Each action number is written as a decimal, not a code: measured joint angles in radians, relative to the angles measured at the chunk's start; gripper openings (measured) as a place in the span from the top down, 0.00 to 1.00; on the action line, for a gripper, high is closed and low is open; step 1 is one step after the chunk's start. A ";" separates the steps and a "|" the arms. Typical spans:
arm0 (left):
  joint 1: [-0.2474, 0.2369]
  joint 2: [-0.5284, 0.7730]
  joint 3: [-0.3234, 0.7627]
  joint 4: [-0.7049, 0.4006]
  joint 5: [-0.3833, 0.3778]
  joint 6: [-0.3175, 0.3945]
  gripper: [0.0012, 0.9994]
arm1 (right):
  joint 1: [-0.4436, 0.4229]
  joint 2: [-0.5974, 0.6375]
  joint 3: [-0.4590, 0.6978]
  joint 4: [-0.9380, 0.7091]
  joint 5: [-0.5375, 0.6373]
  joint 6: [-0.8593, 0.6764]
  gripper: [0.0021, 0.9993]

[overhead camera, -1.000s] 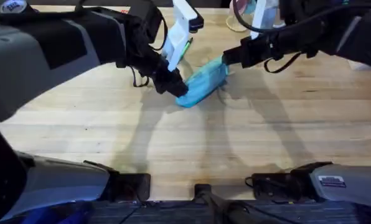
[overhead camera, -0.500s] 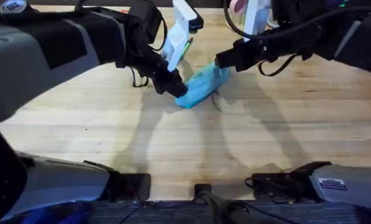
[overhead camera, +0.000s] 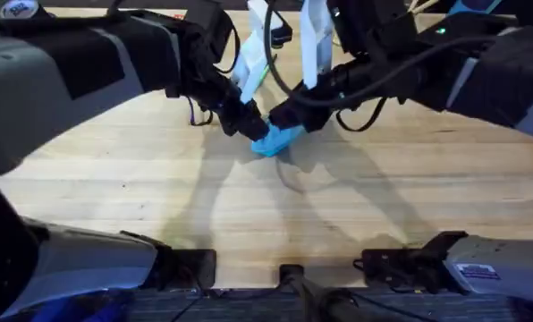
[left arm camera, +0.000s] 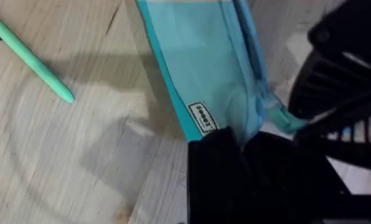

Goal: Unzip the bag, pick up the pens from the table one at a time and place them inside, then zip the bag closed.

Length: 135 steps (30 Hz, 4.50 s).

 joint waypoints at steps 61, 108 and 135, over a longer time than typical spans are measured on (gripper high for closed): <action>-0.001 0.000 0.004 -0.105 0.013 0.000 0.00 | -0.046 -0.205 0.004 -0.153 0.300 -0.249 0.01; -0.001 -0.484 0.069 -0.245 -0.081 0.024 0.00 | -0.203 0.178 0.560 -0.674 0.178 -1.357 0.00; -0.001 -0.484 0.069 -0.245 -0.081 0.024 0.01 | -0.203 0.336 0.564 -0.681 0.178 -1.372 0.97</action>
